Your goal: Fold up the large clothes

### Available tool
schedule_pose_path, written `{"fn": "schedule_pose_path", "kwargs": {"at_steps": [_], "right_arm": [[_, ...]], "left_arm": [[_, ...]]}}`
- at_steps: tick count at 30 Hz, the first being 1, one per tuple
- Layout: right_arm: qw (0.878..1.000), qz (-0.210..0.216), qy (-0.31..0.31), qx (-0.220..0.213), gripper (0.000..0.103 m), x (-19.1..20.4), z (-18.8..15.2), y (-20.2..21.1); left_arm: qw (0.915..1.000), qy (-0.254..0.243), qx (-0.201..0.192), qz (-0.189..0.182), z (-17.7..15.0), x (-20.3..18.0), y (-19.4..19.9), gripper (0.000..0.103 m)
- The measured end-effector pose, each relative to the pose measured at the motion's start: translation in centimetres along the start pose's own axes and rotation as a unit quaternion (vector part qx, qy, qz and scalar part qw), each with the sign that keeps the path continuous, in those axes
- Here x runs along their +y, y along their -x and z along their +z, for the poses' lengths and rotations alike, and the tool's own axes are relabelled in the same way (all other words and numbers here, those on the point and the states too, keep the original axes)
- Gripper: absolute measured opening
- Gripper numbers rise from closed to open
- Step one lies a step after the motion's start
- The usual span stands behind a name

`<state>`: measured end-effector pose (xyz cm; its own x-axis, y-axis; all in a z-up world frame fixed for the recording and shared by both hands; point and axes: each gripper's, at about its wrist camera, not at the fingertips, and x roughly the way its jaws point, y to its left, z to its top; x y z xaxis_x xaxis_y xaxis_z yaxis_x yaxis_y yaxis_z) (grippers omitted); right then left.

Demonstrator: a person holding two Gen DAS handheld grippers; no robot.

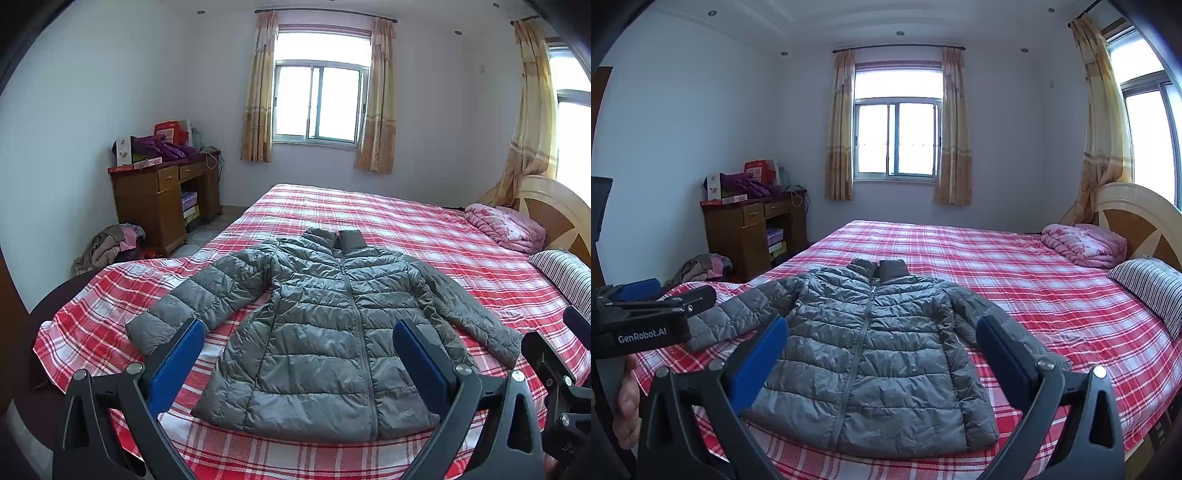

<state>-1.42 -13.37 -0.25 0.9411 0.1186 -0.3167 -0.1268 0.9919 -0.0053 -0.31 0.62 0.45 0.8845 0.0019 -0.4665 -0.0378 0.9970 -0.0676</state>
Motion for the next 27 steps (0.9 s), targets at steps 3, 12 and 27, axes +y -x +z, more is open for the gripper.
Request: {"fn": "schedule_pose_path", "kwargs": {"at_steps": [3, 12, 27], "right_arm": [[1.000, 0.000, 0.001, 0.000, 0.103, -0.01, 0.11, -0.07], [1.000, 0.000, 0.000, -0.001, 0.103, -0.05, 0.08, -0.08], [1.000, 0.002, -0.003, 0.001, 0.103, 0.46, -0.43, -0.58]], "left_arm": [[1.0000, 0.001, 0.001, -0.001, 0.06, 0.05, 0.01, 0.102], [1.0000, 0.001, 0.000, -0.002, 0.06, 0.09, -0.02, 0.102], [1.0000, 0.004, 0.000, -0.003, -0.04, 0.05, -0.16, 0.102]]}}
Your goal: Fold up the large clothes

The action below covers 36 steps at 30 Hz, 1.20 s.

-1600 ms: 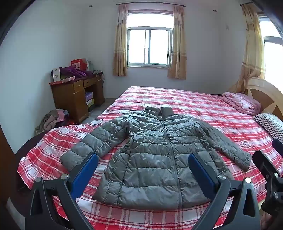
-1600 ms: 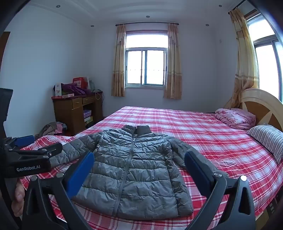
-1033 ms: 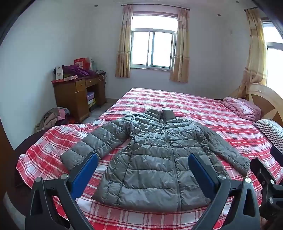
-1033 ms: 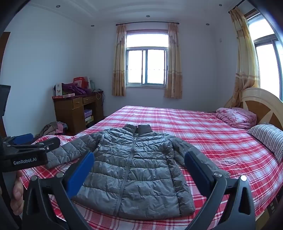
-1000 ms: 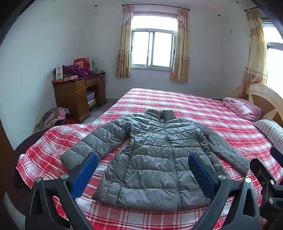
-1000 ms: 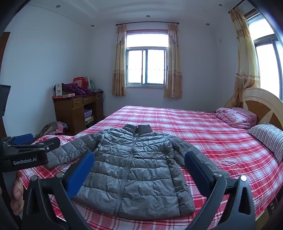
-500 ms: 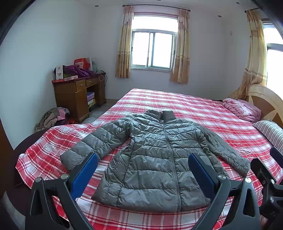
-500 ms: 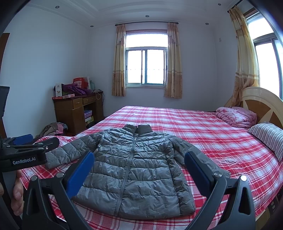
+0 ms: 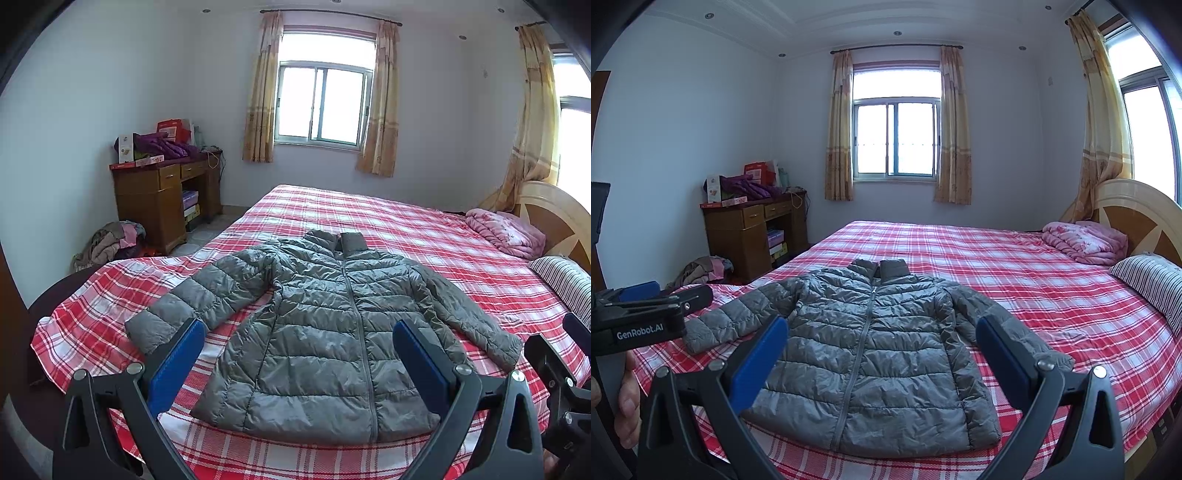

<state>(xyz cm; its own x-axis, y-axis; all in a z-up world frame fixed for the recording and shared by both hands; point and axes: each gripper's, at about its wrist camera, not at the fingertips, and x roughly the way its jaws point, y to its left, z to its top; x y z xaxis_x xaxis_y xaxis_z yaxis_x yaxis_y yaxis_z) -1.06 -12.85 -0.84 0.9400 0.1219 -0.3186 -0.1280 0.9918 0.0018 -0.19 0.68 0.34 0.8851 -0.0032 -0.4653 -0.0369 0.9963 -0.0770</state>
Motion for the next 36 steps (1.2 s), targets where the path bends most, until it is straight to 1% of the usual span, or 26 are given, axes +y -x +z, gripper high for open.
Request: {"fn": "schedule_pose_path", "kwargs": {"at_steps": [36], "right_arm": [[1.000, 0.006, -0.002, 0.003, 0.103, -0.04, -0.13, -0.14]], "left_arm": [[1.0000, 0.005, 0.000, 0.000, -0.10, 0.10, -0.39, 0.102]]}}
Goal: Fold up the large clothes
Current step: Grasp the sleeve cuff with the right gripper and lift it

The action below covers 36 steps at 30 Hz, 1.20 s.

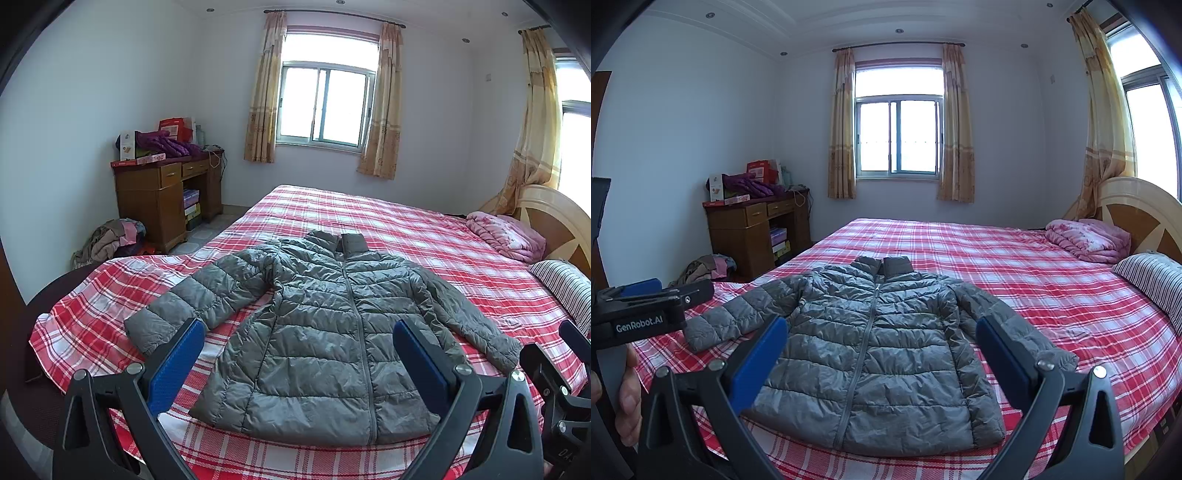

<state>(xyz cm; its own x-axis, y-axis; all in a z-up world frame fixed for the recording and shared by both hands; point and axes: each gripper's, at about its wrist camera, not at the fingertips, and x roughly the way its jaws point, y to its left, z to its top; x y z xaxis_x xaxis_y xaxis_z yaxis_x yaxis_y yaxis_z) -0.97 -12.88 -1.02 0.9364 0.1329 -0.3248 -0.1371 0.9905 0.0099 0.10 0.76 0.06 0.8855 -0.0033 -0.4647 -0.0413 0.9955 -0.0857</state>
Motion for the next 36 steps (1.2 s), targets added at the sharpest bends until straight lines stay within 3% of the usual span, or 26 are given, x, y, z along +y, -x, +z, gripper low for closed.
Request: {"fn": "schedule_pose_path", "kwargs": {"at_steps": [11, 17, 23, 27, 36], "right_arm": [[1.000, 0.003, -0.002, 0.008, 0.103, 0.1, -0.6, -0.6], [1.000, -0.006, -0.012, 0.020, 0.103, -2.1, -1.2, -2.3], [0.993, -0.063, -0.075, 0.065, 0.103, -9.3, -3.4, -6.5], [0.982, -0.106, -0.124, 0.100, 0.103, -15.1, -5.4, -9.1], [0.938, -0.214, -0.217, 0.167, 0.100, -27.5, -10.0, -13.6]], "left_arm": [[1.0000, 0.003, 0.005, 0.000, -0.2, -0.2, -0.7, 0.102], [0.9996, -0.009, 0.025, 0.004, -1.3, 0.1, -3.6, 0.102], [0.9972, -0.026, 0.069, 0.018, -2.7, 0.8, -9.4, 0.102], [0.9941, -0.045, 0.096, 0.026, -3.2, 0.7, -13.8, 0.102], [0.9895, -0.079, 0.115, 0.036, -3.3, -0.2, -21.6, 0.102]]}}
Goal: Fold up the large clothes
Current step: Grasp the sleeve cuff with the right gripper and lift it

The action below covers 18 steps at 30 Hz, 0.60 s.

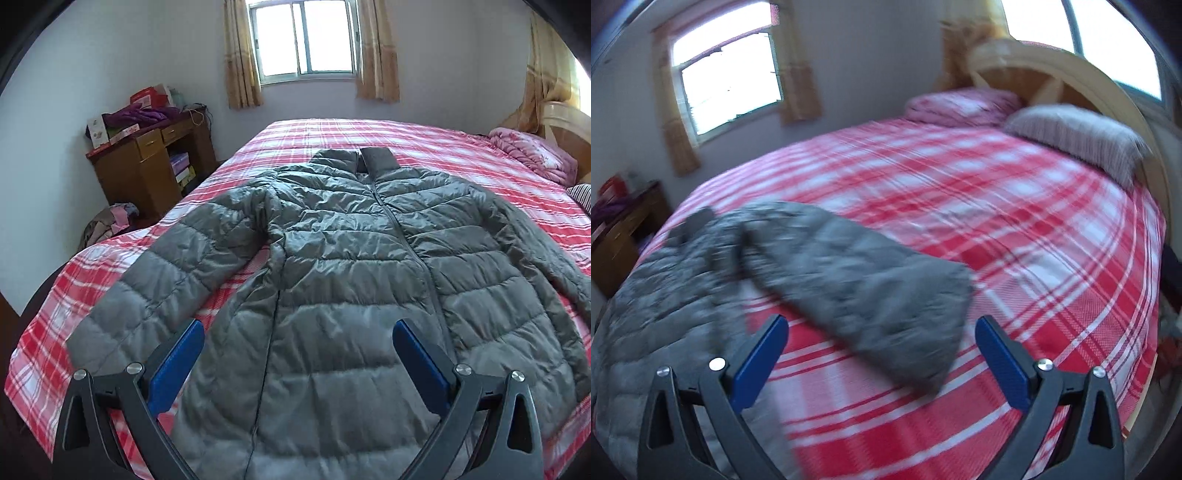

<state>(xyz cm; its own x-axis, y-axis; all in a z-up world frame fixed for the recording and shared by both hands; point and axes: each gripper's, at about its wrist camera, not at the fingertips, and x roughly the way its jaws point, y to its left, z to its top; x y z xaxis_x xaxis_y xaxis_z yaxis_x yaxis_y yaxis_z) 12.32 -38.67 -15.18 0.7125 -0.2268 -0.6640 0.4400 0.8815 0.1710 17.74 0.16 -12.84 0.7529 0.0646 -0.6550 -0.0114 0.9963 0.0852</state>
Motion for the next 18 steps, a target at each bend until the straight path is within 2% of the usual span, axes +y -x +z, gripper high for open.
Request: {"fn": "schedule_pose_path", "kwargs": {"at_steps": [4, 10, 12, 14, 16, 17, 18], "right_arm": [[0.999, -0.017, -0.037, 0.030, 0.094, -2.6, 0.6, -3.8], [0.998, -0.006, -0.031, 0.060, 0.079, -2.5, 0.4, -7.1], [0.999, -0.013, -0.017, 0.047, 0.068, -2.1, 0.3, -7.3], [0.999, -0.007, -0.015, 0.049, 0.045, -2.2, 0.3, -7.5], [0.999, 0.004, -0.016, 0.050, 0.030, -2.6, 0.6, -7.7], [0.999, 0.011, -0.011, 0.052, 0.024, -2.6, 0.9, -7.7], [0.998, 0.014, -0.008, 0.052, 0.023, -2.6, 1.1, -7.8]], "left_arm": [[0.9997, 0.000, 0.011, 0.020, 1.1, 0.0, -3.4, 0.102], [0.9974, 0.013, 0.047, 0.053, 1.8, 1.0, -8.3, 0.102], [0.9962, 0.012, 0.060, 0.062, 1.9, 1.3, -9.3, 0.102], [0.9956, 0.006, 0.066, 0.066, 1.9, 1.4, -9.8, 0.102], [0.9954, -0.002, 0.066, 0.070, 2.0, 1.3, -10.0, 0.102], [0.9953, -0.006, 0.065, 0.071, 2.1, 1.3, -10.0, 0.102], [0.9952, -0.009, 0.063, 0.075, 2.2, 1.5, -9.8, 0.102]]}}
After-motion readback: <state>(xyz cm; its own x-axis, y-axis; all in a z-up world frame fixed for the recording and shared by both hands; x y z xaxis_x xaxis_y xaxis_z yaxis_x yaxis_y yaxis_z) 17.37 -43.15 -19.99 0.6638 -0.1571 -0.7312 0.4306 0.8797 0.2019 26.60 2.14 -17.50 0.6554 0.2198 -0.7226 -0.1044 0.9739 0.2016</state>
